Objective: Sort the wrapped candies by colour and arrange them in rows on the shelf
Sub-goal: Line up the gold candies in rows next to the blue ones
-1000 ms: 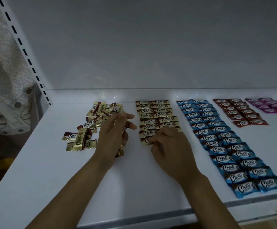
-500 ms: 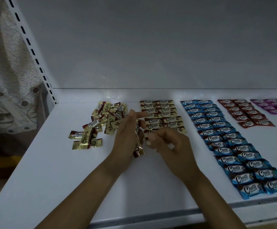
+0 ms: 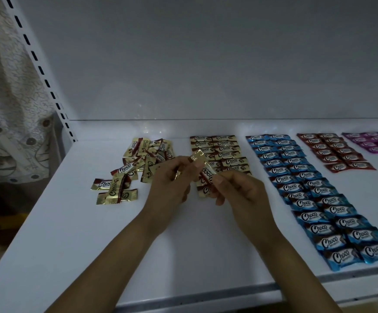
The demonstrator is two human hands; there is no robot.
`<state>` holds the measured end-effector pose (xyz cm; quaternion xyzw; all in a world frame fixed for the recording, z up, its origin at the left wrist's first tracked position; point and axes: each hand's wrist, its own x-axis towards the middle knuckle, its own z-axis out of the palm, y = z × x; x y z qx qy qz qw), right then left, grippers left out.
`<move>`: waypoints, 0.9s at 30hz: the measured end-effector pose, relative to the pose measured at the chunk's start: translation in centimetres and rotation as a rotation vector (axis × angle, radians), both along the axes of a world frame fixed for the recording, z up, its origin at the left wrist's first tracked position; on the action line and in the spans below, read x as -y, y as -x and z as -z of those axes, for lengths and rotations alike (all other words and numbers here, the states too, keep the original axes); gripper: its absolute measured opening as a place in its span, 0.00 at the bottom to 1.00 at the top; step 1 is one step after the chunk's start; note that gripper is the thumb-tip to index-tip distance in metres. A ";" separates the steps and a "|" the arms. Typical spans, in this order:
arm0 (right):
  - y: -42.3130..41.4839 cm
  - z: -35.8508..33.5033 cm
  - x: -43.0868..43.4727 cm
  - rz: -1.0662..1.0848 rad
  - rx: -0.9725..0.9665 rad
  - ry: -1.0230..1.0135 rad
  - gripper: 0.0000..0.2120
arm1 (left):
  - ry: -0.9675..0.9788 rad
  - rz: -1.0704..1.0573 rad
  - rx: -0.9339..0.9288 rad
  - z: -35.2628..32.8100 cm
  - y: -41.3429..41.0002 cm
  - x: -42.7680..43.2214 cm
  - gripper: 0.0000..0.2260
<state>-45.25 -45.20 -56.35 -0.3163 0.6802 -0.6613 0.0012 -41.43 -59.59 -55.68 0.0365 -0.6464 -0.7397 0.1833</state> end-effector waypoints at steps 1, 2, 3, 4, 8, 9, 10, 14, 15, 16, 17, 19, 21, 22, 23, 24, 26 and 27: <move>0.0 0.0 0.0 -0.001 -0.004 -0.002 0.07 | 0.019 0.022 -0.006 0.0 -0.1 -0.1 0.11; 0.0 0.0 0.0 0.003 -0.010 -0.006 0.07 | 0.027 0.039 -0.009 0.2 0.0 -0.2 0.10; 0.0 0.0 0.1 0.016 -0.013 -0.001 0.07 | 0.022 0.053 -0.010 0.2 0.0 -0.2 0.11; 0.0 0.0 0.1 0.038 -0.010 0.021 0.05 | 0.016 0.061 -0.013 0.2 0.0 -0.1 0.11; 0.5 -0.1 -0.4 0.186 0.085 0.225 0.05 | 0.338 0.170 -0.070 0.9 -0.1 0.2 0.04; 0.5 -0.3 -0.5 0.196 0.094 0.255 0.05 | 0.441 0.205 -0.053 1.2 -0.1 0.0 0.05; 0.4 -0.5 -0.6 0.183 0.095 0.259 0.05 | 0.503 0.225 -0.033 1.5 -0.2 -0.2 0.06; 0.0 -0.7 -0.5 0.049 0.153 0.188 0.08 | 0.565 0.192 -0.061 1.9 -0.1 -0.5 0.10; 0.0 -0.6 -0.3 0.023 0.165 0.158 0.05 | 0.560 0.167 -0.080 1.9 0.0 -0.3 0.10; 0.0 -0.6 -0.2 0.002 0.173 0.140 0.04 | 0.559 0.147 -0.094 1.9 0.0 -0.2 0.09; 0.1 -0.3 -0.2 0.004 0.176 0.143 0.04 | 0.561 0.133 -0.100 1.9 0.0 -0.2 0.08; 0.5 0.1 -0.2 0.041 0.167 0.180 0.04 | 0.572 0.112 -0.113 1.8 -0.1 -0.4 0.08; 0.8 0.5 -0.4 0.111 0.038 0.119 0.05 | 0.621 0.071 -0.147 1.6 -0.2 -0.7 0.08; 0.9 0.6 -0.5 0.133 -0.048 0.055 0.08 | 0.626 0.047 -0.159 1.4 -0.3 -0.8 0.09; 1.0 0.7 -0.6 0.142 -0.129 -0.003 0.10 | 0.610 0.020 -0.166 1.2 -0.3 -0.7 0.09; 0.9 0.8 -0.7 0.141 -0.194 -0.049 0.12 | 0.585 -0.007 -0.175 1.1 -0.2 -0.6 0.09; 0.9 0.9 -0.7 0.135 -0.216 -0.102 0.13 | 0.531 -0.037 -0.181 1.0 0.0 0.0 0.11; 0.9 0.9 -0.6 0.151 -0.169 -0.095 0.14 | 0.508 -0.034 -0.175 1.2 0.1 0.1 0.11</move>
